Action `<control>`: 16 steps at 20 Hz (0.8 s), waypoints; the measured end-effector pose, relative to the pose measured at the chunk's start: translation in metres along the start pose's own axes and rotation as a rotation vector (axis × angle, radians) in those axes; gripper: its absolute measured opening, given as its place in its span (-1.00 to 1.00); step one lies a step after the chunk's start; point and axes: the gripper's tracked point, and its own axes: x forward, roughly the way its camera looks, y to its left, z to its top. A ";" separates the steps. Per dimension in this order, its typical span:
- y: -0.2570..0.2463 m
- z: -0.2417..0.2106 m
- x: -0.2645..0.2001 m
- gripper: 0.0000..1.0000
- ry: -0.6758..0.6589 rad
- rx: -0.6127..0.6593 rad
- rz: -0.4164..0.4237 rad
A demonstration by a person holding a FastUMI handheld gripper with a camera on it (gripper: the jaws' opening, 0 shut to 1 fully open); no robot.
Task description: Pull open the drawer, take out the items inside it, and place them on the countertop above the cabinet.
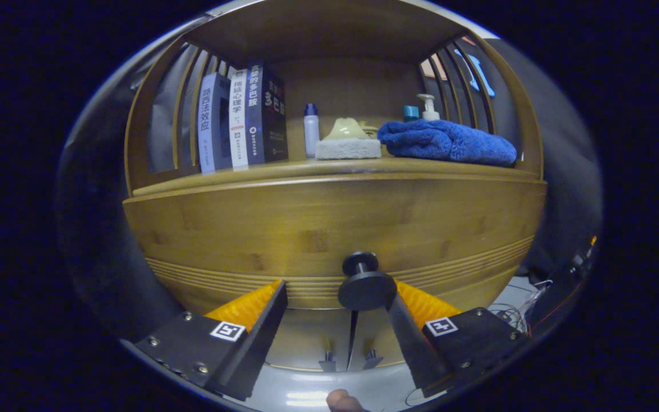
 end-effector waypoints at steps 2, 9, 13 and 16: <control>-0.001 0.012 -0.022 0.97 -0.017 -0.015 0.002; -0.004 0.080 -0.127 0.97 -0.087 0.014 0.025; -0.007 0.136 -0.193 0.97 -0.151 0.032 0.053; -0.018 0.172 -0.243 0.97 -0.175 0.072 0.074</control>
